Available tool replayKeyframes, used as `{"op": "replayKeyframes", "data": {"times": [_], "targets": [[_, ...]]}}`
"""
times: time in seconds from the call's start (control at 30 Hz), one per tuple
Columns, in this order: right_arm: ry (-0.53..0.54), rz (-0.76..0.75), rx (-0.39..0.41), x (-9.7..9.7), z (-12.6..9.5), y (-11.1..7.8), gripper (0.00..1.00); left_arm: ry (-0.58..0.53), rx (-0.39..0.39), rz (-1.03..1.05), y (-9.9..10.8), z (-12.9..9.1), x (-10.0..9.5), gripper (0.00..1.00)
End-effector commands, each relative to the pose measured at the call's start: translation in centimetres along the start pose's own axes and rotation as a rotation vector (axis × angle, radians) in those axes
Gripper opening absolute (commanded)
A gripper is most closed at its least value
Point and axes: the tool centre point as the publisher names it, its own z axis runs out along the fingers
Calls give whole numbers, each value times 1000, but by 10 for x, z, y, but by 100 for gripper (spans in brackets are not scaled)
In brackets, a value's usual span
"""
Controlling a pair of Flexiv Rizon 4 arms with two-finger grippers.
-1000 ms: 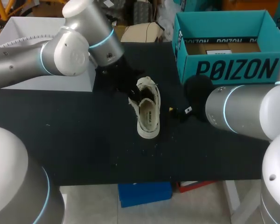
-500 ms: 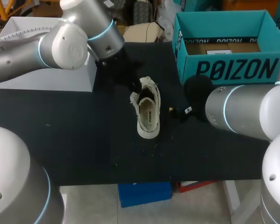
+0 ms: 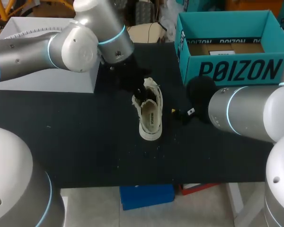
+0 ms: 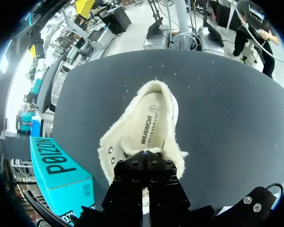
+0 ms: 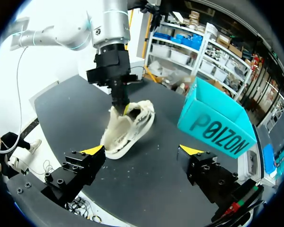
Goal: Take the shoe out of the shoebox, open the shoe tongue, remove and reinsert the insole, then place the shoe into the shoebox
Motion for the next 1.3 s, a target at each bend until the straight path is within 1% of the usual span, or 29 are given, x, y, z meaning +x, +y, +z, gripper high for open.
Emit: {"op": "replayKeyframes", "data": {"times": [0.03,0.13,0.23,0.33,0.4,0.5,0.6,0.7,0.9,1.1,1.13,1.17,1.2,1.23,1.3], "targets": [[1,1,-1,1,1,-1,100,19,15,-5,5,19,-3,0],[1,1,-1,1,1,-1,100,27,22,-11,5,23,0,0],[1,1,-1,1,1,-1,100,18,21,-7,0,16,0,0],[1,1,-1,1,1,-1,100,2,29,5,-8,0,0,0],[1,1,-1,1,1,-1,100,-9,27,21,-15,-15,1,0],[1,1,-1,1,1,-1,100,-15,3,54,-24,-39,3,0],[1,1,-1,1,1,-1,100,12,-42,71,-26,-54,7,0],[1,1,-1,1,1,-1,100,32,-72,63,-21,-64,15,0],[1,1,-1,1,1,-1,100,41,-79,35,-17,-73,28,0],[1,1,-1,1,1,-1,100,43,-68,26,-19,-75,34,0],[1,1,-1,1,1,-1,100,47,-62,25,-19,-76,35,4],[1,1,-1,1,1,-1,100,53,-58,25,-21,-76,37,42],[1,1,-1,1,1,-1,100,63,-45,25,-23,-76,38,100],[1,1,-1,1,1,-1,100,76,-30,25,-25,-76,39,100],[1,1,-1,1,1,-1,100,84,-29,22,-27,-76,41,100]]}}
